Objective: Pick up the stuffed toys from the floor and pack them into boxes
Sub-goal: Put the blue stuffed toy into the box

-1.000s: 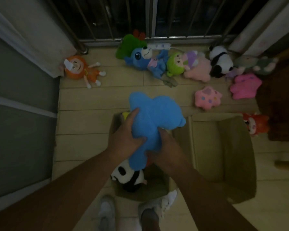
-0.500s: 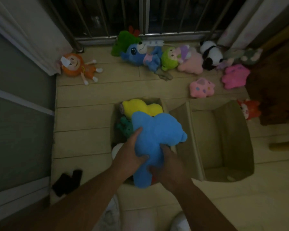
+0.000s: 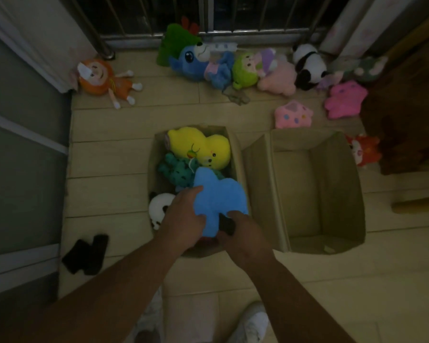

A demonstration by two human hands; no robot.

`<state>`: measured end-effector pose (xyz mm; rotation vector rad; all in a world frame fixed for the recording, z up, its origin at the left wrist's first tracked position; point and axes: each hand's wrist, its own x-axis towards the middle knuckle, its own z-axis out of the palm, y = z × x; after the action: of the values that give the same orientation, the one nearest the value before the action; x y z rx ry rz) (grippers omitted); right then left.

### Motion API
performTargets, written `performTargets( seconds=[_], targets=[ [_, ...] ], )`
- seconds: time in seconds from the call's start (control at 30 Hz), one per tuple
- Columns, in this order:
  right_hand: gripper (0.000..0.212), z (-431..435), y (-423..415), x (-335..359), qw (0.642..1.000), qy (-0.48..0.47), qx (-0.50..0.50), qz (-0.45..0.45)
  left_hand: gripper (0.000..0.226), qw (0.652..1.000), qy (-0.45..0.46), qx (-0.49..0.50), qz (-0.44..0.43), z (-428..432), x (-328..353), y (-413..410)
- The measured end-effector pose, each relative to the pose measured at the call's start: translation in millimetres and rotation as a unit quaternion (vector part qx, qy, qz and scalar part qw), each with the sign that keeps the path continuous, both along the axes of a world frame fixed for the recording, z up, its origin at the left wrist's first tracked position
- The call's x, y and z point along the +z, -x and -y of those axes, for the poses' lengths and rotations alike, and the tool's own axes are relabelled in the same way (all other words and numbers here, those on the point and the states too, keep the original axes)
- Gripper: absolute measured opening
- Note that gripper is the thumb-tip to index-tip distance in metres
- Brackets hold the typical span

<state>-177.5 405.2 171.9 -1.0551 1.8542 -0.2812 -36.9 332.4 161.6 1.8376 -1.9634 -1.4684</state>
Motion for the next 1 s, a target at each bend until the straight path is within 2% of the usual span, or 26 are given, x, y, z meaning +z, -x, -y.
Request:
performTargets(
  seconds=[0.43,0.53,0.8,1.0],
  targets=[
    [0.054,23,20,62,0.998,0.04,-0.048,-0.012,0.061,0.997,0.05,0.011,-0.056,35,59,1],
    [0.054,41,26,85,0.996,0.055,-0.063,-0.023,0.06,0.994,0.056,0.014,-0.088,56,78,7],
    [0.052,106,43,149,0.979,0.135,-0.14,-0.057,0.062,0.988,0.104,-0.04,-0.106,137,138,22],
    [0.049,153,67,175,0.965,0.184,-0.182,-0.043,0.061,0.985,0.146,-0.051,-0.078,190,172,36]
  ],
)
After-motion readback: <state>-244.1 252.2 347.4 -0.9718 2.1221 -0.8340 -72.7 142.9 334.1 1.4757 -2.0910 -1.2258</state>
